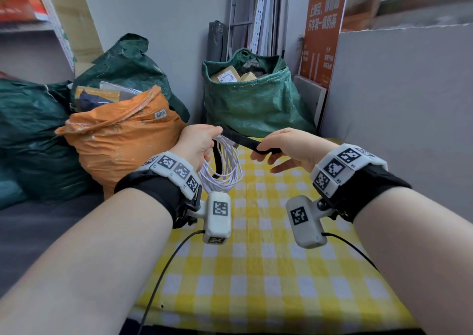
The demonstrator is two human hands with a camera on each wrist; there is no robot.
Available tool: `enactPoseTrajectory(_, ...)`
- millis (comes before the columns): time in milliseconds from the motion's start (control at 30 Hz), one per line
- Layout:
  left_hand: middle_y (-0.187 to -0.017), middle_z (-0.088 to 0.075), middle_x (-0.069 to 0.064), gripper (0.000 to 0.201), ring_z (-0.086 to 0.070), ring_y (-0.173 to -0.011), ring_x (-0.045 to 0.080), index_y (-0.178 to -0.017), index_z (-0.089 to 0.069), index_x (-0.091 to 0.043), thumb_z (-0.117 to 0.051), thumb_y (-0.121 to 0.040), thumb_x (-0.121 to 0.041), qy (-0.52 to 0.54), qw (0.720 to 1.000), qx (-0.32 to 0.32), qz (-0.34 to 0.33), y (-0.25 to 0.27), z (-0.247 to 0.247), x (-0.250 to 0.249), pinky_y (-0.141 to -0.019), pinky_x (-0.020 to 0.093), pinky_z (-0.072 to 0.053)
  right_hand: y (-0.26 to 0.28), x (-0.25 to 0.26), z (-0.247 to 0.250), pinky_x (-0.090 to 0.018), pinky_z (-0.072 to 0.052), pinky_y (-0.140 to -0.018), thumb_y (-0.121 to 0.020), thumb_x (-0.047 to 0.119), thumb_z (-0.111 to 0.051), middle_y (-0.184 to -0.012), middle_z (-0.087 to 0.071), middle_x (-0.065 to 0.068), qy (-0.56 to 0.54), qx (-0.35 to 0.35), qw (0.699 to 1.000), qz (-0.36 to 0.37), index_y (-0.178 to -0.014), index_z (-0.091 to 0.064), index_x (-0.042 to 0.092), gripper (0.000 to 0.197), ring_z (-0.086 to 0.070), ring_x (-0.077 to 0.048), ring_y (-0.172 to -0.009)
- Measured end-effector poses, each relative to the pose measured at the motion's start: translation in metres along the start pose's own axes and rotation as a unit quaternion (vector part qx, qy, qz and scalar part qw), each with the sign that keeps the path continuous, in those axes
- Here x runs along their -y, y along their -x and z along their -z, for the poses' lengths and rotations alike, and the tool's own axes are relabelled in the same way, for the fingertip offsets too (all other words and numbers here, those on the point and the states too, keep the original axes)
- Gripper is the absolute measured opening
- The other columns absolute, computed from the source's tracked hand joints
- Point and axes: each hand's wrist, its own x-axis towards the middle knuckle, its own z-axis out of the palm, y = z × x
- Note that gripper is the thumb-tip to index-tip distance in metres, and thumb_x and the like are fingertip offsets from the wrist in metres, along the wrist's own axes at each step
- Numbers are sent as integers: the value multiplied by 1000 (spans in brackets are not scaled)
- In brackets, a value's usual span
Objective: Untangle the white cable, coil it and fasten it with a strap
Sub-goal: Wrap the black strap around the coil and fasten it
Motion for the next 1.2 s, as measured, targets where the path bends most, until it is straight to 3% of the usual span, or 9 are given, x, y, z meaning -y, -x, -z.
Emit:
enactPoseTrajectory(100,-29,-25,-9,11,-17,-26,7,-101,-56,-8,-57,-94,-17,-2,1000,-2,-4,0,0,-1,-37,13,-19,2,1,0,-36,-56,-75,-92,12,-51,-76,-70,-4,19,15,1000,-8,-94,-69,10,18,-57,-16,-66)
enactPoseTrajectory(233,-28,-26,-9,13,-17,-25,7,-103,-57,-8,-57,-93,-17,-2,1000,-10,-9,-1,2,-4,-35,10,-19,3,0,-1,-36,-56,-71,-96,14,-49,-84,-75,-8,39,39,998,-20,-93,-49,18,4,-63,-21,-67)
enactPoseTrajectory(367,-28,-27,-8,8,-18,-24,7,-96,-58,-9,-58,-93,-16,-9,1000,-12,-14,0,2,-5,-35,8,-19,1,-3,1,-34,-59,-78,-91,25,-60,-87,-75,-1,106,39,993,-24,-91,-65,12,14,-64,-15,-77)
enactPoseTrajectory(533,-52,-28,2,10,-20,-29,8,-80,-62,-14,-60,-89,-16,-46,999,-3,-28,4,3,-7,-38,14,-20,2,-2,2,-27,-54,-80,-85,28,-67,-97,-63,4,244,60,968,-26,-86,-69,21,8,-59,-13,-92)
enactPoseTrajectory(667,-53,-26,1,15,-16,-30,6,-77,-64,-14,-58,-91,-14,-61,997,54,-16,8,2,-5,-38,11,-17,2,-6,3,-26,-49,-71,-86,17,-66,-81,-63,-4,57,32,998,17,-74,-68,14,12,-55,-19,-81)
enactPoseTrajectory(767,-50,-26,0,15,-17,-31,6,-80,-64,-13,-57,-93,-17,-76,993,87,-4,12,0,-2,-36,11,-18,0,-6,1,-24,-52,-62,-92,18,-59,-71,-67,-5,-65,-20,997,20,-74,-63,10,20,-56,-17,-67)
enactPoseTrajectory(867,-41,-27,-6,16,-16,-34,7,-84,-65,-12,-56,-94,-22,-79,989,122,16,15,-2,1,-38,14,-18,-1,-4,-1,-22,-52,-56,-94,16,-57,-64,-64,-4,-83,-84,993,30,-74,-60,11,21,-56,-15,-61)
enactPoseTrajectory(1067,-43,-24,-8,21,-15,-36,7,-87,-66,-14,-56,-94,-32,-92,978,183,22,22,-8,-3,-40,17,-16,-11,-5,-5,-28,-55,-54,-88,3,-62,-81,-63,-10,-120,-203,968,83,-81,-56,19,19,-66,-22,-68)
enactPoseTrajectory(1200,-45,-24,-8,27,-16,-37,7,-84,-62,-16,-54,-93,-40,-89,975,198,40,27,-10,-7,-38,17,-17,-10,-2,-12,-25,-57,-55,-87,-5,-59,-77,-67,-8,-123,-178,970,109,-75,-67,14,24,-66,-19,-63)
